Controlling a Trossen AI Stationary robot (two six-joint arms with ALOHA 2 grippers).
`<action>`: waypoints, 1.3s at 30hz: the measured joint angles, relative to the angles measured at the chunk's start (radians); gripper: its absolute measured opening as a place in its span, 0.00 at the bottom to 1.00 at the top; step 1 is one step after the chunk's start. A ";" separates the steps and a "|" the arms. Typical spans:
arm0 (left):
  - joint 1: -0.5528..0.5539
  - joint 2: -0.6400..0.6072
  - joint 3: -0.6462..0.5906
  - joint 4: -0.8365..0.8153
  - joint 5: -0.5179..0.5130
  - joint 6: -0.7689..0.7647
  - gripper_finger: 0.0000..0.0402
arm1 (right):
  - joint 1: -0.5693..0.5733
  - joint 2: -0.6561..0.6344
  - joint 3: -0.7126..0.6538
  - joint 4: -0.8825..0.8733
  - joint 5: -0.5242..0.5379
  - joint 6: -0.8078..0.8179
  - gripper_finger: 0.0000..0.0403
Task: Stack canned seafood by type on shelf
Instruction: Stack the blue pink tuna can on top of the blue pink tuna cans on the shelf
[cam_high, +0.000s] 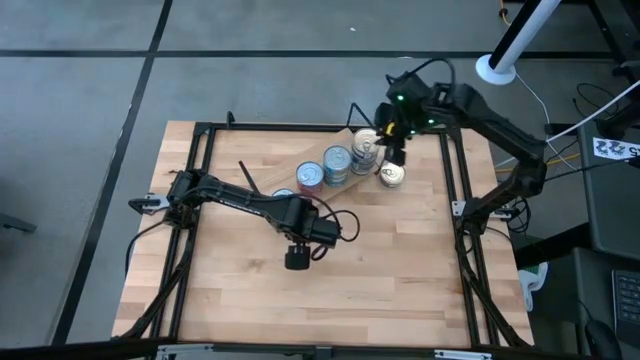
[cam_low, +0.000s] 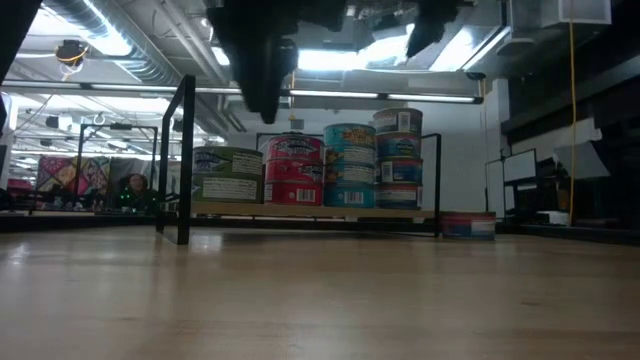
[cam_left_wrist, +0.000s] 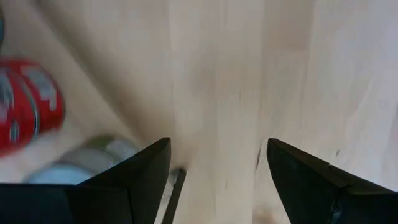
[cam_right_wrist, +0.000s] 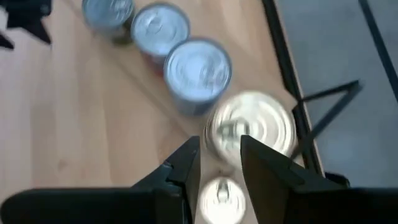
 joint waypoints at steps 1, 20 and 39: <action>0.000 0.000 0.000 0.023 0.000 0.011 0.65 | 0.000 -0.007 0.016 -0.034 0.000 -0.011 0.29; 0.192 0.000 0.000 0.330 0.005 0.267 0.65 | 0.000 -0.473 -0.503 0.033 -0.004 0.064 0.29; 0.266 -0.076 0.001 0.435 0.129 0.366 0.65 | 0.000 -0.444 -1.068 0.450 0.066 -0.114 0.29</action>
